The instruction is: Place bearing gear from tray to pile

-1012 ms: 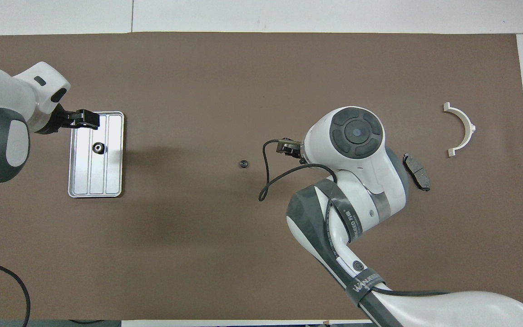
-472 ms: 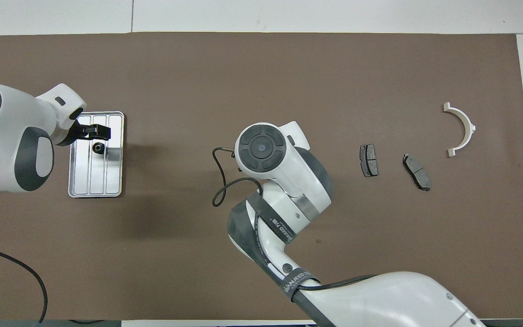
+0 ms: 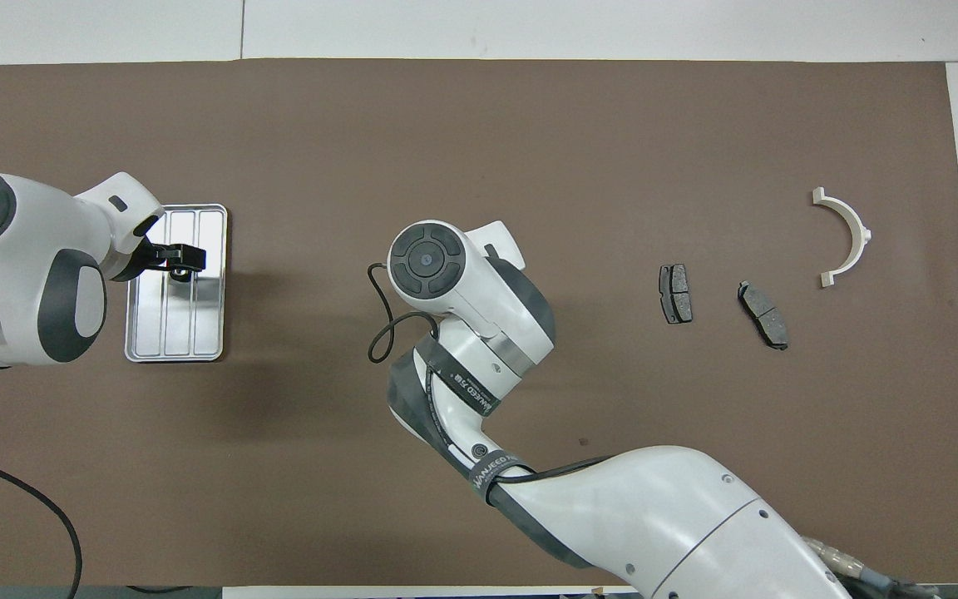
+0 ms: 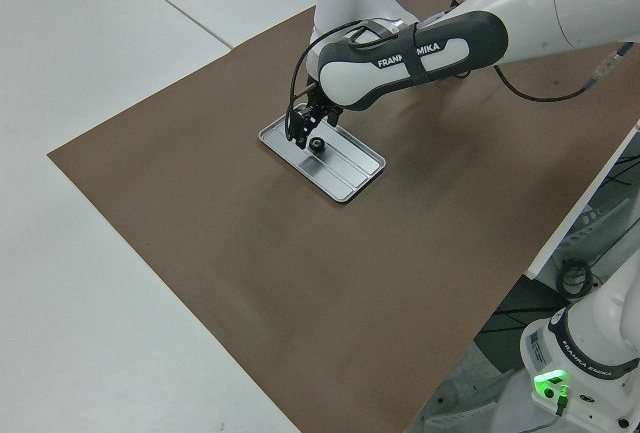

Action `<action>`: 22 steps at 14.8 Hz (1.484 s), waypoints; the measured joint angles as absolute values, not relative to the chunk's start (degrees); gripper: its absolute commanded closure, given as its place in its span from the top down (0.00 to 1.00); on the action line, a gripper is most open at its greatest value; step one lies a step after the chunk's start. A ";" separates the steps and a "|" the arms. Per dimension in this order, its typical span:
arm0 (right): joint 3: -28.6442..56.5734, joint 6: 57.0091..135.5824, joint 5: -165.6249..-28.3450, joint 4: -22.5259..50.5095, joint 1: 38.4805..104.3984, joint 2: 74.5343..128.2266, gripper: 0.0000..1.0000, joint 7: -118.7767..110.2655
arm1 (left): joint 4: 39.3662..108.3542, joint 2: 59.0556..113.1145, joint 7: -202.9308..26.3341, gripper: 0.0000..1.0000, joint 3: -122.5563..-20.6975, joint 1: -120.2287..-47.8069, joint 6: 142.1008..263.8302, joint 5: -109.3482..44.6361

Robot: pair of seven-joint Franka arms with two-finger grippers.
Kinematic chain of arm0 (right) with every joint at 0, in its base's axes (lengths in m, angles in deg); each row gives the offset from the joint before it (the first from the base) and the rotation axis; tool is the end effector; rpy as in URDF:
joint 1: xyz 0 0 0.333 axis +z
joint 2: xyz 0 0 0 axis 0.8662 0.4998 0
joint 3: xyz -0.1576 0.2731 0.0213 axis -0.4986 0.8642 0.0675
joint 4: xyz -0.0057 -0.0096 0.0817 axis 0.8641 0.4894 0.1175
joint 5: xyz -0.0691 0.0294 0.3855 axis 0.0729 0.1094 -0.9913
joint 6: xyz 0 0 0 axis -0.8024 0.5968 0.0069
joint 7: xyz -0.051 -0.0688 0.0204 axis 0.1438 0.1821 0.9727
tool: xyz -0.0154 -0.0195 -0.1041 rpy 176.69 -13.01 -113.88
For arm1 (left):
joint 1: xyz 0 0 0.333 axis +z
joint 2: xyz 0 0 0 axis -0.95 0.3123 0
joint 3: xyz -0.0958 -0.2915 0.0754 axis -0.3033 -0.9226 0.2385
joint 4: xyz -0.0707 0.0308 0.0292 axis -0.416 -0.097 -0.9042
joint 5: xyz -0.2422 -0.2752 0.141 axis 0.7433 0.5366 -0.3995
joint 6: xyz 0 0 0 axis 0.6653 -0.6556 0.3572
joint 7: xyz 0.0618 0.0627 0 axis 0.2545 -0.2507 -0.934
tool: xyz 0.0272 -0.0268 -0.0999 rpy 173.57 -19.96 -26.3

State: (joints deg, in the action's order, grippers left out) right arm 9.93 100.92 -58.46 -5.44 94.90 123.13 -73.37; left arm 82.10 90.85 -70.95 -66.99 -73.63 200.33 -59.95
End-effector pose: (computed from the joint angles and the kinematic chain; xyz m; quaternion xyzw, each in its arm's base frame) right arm 0.5729 0.4317 0.3033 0.9846 -0.1691 0.0374 0.0216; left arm 0.5945 -0.0023 0.3205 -0.9988 0.0334 -0.0309 0.0189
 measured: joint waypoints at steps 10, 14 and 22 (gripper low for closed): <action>10.21 101.26 -58.47 -5.64 95.90 124.22 0.92 -73.74 | 84.92 91.73 -70.08 0.98 -67.53 -72.94 206.28 -59.59; 10.61 101.25 -58.50 -5.38 95.89 124.53 0.92 -73.74 | 85.04 92.16 -70.21 0.94 -67.94 -73.60 206.85 -58.98; 11.13 101.19 -60.97 -5.34 95.64 124.76 0.72 -73.82 | 85.83 91.53 -70.13 0.00 -67.19 -73.65 207.58 -58.44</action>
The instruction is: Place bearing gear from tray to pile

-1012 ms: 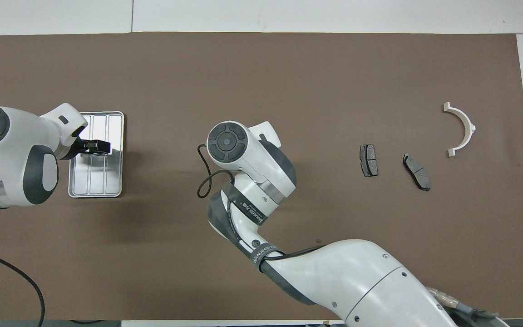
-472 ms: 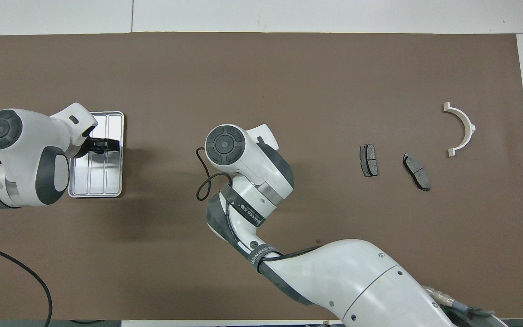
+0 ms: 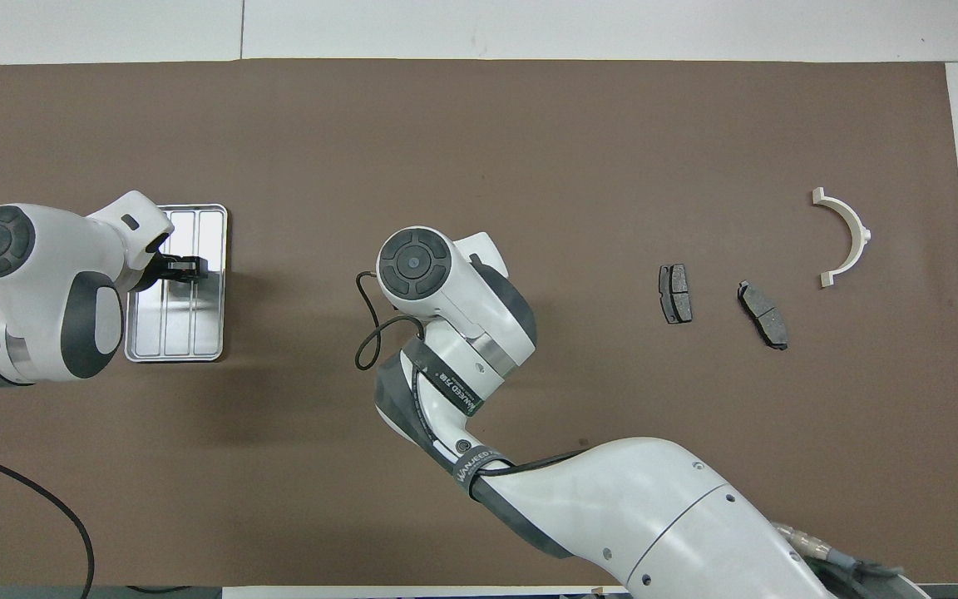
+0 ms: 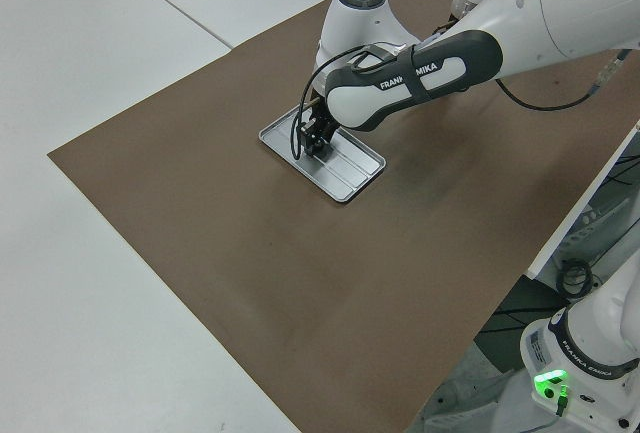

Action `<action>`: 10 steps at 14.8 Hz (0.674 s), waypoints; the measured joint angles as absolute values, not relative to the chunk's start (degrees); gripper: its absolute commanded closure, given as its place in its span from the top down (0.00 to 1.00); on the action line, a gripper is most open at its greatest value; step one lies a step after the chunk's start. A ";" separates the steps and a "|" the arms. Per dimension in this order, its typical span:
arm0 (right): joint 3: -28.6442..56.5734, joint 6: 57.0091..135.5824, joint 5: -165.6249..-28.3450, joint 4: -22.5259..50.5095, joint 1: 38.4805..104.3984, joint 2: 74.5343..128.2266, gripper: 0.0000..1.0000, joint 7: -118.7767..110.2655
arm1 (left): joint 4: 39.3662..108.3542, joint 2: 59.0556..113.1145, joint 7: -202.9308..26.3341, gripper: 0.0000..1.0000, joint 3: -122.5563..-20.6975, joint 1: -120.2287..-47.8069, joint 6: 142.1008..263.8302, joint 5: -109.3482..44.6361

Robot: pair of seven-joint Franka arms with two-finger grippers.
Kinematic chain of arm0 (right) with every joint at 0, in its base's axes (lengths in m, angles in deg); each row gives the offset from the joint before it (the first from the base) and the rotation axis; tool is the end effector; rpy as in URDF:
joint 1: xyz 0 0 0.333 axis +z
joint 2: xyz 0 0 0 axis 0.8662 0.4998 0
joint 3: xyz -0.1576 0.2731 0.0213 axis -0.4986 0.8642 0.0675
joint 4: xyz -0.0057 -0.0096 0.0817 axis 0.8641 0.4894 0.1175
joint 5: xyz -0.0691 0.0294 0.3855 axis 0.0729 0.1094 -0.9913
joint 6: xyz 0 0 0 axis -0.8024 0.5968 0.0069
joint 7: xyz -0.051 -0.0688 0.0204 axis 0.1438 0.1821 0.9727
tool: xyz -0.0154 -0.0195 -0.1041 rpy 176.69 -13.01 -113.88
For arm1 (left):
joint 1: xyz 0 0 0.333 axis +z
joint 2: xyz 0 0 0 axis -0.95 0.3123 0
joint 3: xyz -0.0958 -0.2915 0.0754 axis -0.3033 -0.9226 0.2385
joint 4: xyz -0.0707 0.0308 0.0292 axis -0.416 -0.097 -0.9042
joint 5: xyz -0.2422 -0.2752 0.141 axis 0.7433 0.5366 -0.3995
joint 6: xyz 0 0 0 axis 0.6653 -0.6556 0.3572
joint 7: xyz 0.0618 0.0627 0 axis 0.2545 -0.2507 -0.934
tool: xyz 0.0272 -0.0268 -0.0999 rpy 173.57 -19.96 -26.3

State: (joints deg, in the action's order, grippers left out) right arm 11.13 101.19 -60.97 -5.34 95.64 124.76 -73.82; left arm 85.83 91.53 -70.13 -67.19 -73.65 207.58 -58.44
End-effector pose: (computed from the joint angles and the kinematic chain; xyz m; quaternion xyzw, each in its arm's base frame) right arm 0.5575 0.4497 0.2829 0.9854 -0.1695 0.0097 0.0136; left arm 0.5867 -0.0049 0.2977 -0.9978 0.0339 -0.0558 0.0092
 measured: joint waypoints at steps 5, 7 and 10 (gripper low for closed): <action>11.12 101.25 -61.45 -5.59 95.50 124.74 0.08 -73.93 | 83.45 91.49 -70.13 0.00 -67.42 -73.71 203.35 -58.35; 11.11 101.27 -62.30 -5.84 95.47 124.66 0.00 -73.94 | 78.06 91.44 -70.14 0.00 -67.42 -73.71 195.77 -57.36; 11.09 101.22 -62.63 -5.87 95.18 124.60 0.00 -73.95 | 68.58 91.28 -70.13 0.00 -67.43 -73.71 183.10 -55.92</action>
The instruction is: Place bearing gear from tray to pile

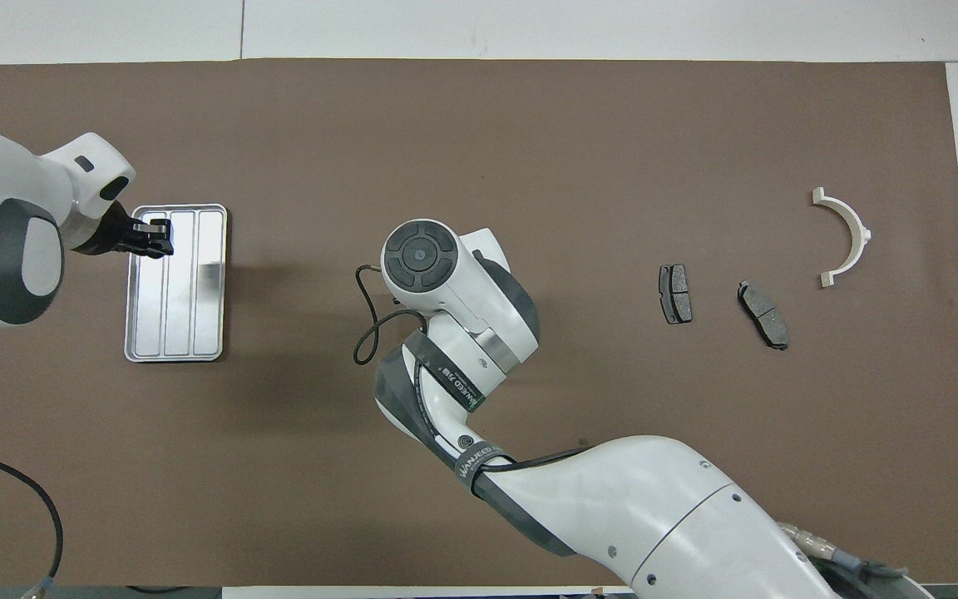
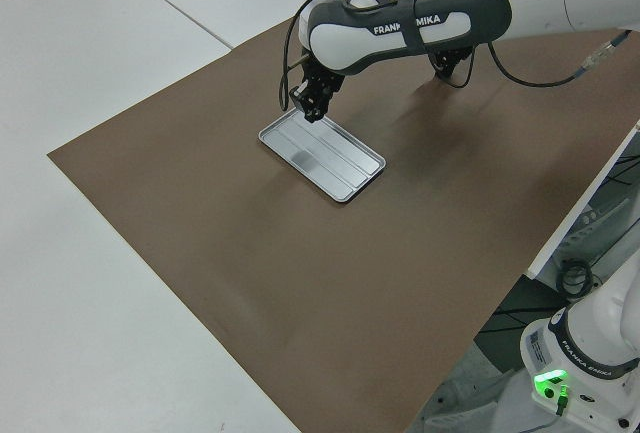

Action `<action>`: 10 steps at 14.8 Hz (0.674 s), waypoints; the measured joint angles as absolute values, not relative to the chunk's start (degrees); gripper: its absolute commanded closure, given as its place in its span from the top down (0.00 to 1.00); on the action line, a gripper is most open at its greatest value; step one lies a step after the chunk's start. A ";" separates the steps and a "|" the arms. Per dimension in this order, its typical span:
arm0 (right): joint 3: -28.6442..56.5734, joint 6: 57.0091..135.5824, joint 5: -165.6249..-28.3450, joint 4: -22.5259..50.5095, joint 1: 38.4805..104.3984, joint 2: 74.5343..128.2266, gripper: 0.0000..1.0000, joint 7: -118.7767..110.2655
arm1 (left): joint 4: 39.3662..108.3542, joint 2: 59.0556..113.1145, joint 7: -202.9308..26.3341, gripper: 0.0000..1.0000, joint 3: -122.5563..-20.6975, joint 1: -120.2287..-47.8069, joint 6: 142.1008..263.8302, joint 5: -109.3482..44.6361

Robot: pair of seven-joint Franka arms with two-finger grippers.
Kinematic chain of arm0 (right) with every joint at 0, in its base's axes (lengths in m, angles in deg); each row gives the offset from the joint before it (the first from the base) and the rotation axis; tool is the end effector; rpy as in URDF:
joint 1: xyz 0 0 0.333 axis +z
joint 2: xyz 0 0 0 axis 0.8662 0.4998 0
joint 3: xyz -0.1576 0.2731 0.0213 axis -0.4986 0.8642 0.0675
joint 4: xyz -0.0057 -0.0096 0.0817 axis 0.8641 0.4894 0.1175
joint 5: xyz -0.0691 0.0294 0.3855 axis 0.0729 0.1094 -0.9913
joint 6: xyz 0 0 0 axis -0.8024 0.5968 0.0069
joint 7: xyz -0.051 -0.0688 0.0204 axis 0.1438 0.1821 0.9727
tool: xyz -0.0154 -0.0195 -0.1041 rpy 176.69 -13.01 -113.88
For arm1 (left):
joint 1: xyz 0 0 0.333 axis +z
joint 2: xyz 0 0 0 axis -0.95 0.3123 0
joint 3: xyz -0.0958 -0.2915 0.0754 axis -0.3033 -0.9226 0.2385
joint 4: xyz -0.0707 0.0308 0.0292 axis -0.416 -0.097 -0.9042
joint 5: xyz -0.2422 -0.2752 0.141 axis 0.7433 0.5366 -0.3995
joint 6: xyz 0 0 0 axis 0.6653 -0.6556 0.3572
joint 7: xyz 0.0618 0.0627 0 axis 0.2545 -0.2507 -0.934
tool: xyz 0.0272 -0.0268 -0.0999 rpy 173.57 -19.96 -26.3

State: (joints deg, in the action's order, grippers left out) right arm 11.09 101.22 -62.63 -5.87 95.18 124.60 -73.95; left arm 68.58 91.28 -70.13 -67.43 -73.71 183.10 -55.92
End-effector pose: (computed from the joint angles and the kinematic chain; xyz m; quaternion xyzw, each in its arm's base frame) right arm 0.5625 0.4472 0.2891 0.9831 -0.1828 0.0045 0.0014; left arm 0.6246 -0.0104 0.3948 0.9997 -0.0236 -0.0048 0.0101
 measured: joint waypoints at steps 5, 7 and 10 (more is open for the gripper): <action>10.40 96.49 -62.48 -7.80 94.17 124.38 0.00 -73.95 | 58.17 90.89 -70.97 0.00 -67.88 -73.82 169.71 -52.26; 10.14 91.72 -62.27 -10.99 90.47 123.24 0.00 -71.64 | 56.61 90.45 -76.22 0.00 -68.32 -75.54 168.19 -51.78; 10.06 83.93 -62.24 -13.58 80.75 118.68 0.00 -57.62 | 56.48 90.30 -88.37 0.00 -68.69 -83.28 168.36 -53.60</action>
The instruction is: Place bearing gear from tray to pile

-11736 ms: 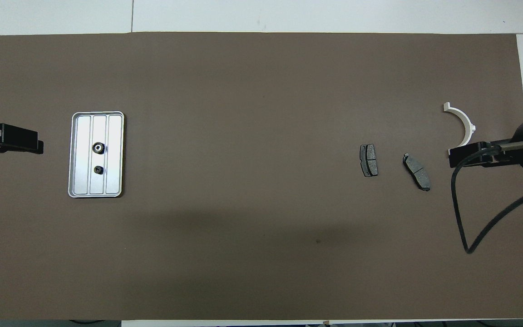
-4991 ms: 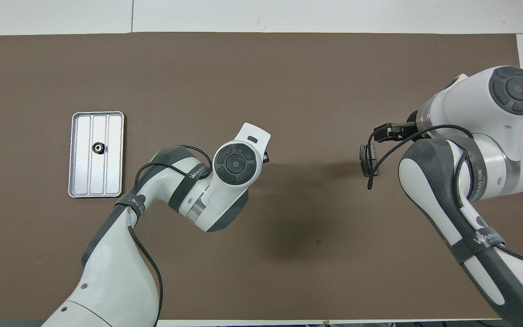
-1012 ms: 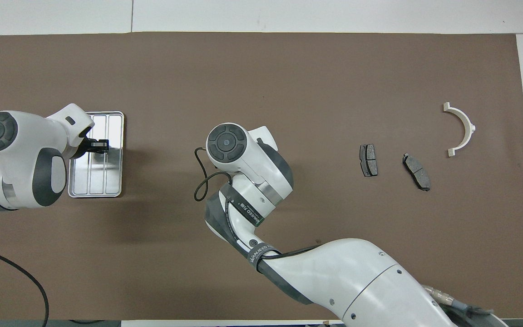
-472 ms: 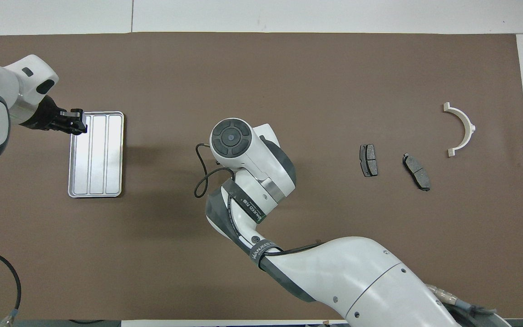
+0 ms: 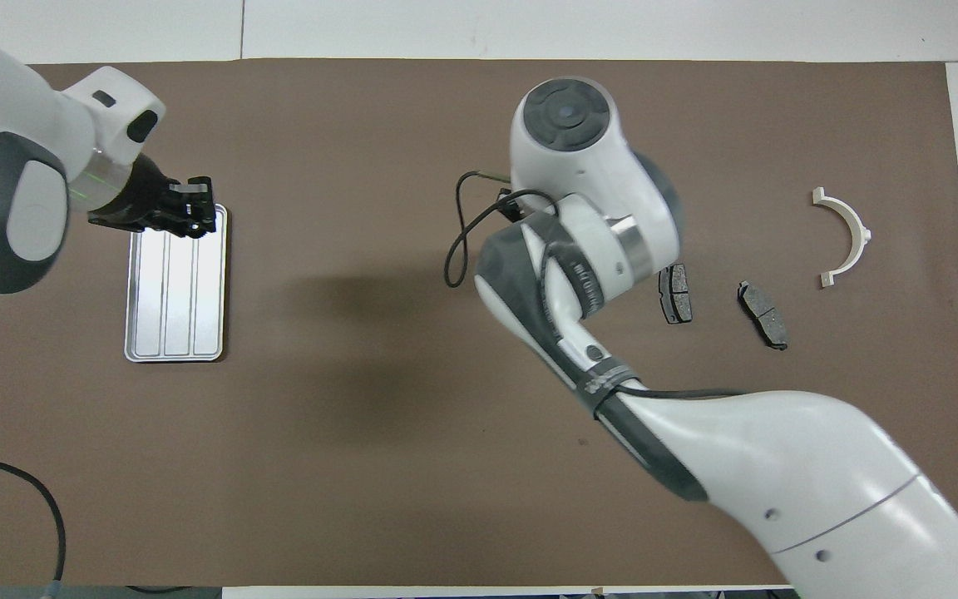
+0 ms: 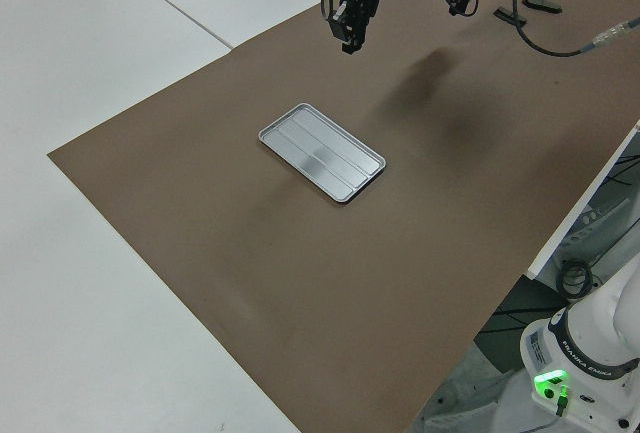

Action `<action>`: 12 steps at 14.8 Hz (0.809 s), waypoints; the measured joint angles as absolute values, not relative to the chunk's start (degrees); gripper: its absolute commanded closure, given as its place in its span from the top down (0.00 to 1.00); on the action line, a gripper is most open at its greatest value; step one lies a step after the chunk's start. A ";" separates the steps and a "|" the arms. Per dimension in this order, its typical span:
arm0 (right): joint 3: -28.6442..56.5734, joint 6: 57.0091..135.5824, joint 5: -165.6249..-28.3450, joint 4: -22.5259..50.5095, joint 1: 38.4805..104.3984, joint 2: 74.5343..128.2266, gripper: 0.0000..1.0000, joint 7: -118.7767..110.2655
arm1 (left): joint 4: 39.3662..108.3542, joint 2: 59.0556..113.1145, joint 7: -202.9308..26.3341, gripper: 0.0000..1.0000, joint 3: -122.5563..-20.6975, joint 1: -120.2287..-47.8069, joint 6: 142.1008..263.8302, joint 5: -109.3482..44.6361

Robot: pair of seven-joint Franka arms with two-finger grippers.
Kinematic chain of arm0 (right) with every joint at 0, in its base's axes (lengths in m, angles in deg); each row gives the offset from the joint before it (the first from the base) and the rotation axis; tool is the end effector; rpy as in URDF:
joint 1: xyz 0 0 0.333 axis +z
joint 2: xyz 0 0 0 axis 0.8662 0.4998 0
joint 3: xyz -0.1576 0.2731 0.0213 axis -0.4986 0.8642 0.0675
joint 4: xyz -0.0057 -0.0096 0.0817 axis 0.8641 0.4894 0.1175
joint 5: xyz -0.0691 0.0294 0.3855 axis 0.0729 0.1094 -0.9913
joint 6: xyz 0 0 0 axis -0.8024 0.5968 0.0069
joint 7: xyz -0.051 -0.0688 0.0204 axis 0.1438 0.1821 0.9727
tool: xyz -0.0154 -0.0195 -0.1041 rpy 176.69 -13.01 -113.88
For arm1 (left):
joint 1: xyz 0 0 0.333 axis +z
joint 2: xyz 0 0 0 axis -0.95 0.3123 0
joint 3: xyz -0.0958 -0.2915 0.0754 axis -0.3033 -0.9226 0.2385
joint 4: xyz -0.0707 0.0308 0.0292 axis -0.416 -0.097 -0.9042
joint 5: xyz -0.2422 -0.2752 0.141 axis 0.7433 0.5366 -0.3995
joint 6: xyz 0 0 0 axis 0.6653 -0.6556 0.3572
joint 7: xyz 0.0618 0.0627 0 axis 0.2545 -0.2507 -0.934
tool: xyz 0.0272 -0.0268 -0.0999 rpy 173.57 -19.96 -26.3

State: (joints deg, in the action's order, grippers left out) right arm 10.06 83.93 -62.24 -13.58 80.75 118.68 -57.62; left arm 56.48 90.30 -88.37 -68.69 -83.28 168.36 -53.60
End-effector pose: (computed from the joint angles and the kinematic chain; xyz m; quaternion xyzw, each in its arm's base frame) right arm 0.6552 0.2764 0.3999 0.9834 -0.1780 -0.0145 0.0332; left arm 0.6187 -0.1325 0.4833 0.9983 0.0433 -0.0268 0.0283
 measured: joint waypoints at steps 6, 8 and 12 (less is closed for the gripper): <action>10.13 81.59 -62.28 -13.27 63.66 115.16 0.00 -31.02 | 63.31 90.48 -115.73 0.00 -69.04 -102.94 179.82 -57.36; 10.15 83.86 -62.28 -11.97 60.76 115.54 0.00 -29.69 | 64.61 91.93 -121.40 0.00 -69.03 -107.38 182.94 -58.63; 10.12 93.05 -62.27 -5.39 58.21 116.26 0.00 -29.81 | 65.00 98.51 -128.43 0.00 -68.95 -112.59 189.97 -60.72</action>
